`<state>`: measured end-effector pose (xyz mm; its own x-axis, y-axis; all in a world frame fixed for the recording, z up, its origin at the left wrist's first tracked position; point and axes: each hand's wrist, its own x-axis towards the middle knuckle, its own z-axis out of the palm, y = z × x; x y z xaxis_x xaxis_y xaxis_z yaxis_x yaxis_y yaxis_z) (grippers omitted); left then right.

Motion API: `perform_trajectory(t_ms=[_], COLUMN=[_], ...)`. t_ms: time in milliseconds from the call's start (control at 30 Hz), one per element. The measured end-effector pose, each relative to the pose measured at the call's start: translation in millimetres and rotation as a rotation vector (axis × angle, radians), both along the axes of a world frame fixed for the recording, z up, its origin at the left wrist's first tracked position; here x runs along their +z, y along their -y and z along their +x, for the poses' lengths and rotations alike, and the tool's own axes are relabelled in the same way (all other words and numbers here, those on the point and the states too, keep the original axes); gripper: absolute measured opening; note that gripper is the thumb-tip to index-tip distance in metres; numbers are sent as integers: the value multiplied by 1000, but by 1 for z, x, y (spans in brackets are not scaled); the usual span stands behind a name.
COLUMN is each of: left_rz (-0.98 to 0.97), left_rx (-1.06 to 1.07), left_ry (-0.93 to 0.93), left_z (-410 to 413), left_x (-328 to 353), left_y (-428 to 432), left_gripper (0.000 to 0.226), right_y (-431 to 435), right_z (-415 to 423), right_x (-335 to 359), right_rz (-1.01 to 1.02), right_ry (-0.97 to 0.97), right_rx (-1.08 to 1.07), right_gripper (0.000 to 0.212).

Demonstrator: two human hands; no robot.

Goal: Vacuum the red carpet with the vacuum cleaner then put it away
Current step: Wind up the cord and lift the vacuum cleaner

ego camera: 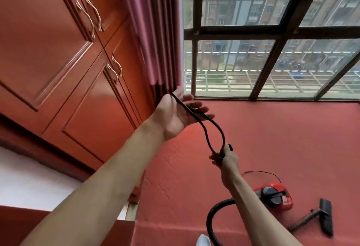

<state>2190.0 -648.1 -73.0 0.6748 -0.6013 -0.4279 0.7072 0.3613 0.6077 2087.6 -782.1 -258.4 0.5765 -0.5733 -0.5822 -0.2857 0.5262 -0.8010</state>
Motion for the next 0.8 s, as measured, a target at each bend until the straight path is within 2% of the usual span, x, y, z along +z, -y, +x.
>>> perform_trajectory(t_ms=[167,267,367,433,500,567,667,800], left_rz=[76,171,266,310,346,370,430,267], left_rx=[166,341,492,479,409,277,-45,-463], left_ry=[-29,-73,-161,-210,-246,-267,-301,-437], left_z=[30,53,79,90,97,100,96,66], left_x=[-14,-44,-83,-107,-128,-147,-174,-182], left_y=[-30,-41,-41,-33,-18,5,50,114], left_gripper=[49,44,40,41,42,43,39,49], right_y=[33,55,76,87,95,98,96,83], right_z=[17,15,14,16,17,19,25,35], right_x=[17,38,54,66,84,108,138,163], right_rz=[-228,-329,-484,-592,-625,-577,-443,-200], right_ry=[18,29,-35,-110,-161,-168,-38,201], right_rx=[127,177,323,427,469,439,287,82], right_gripper=[29,31,34,36,34,33,29,25])
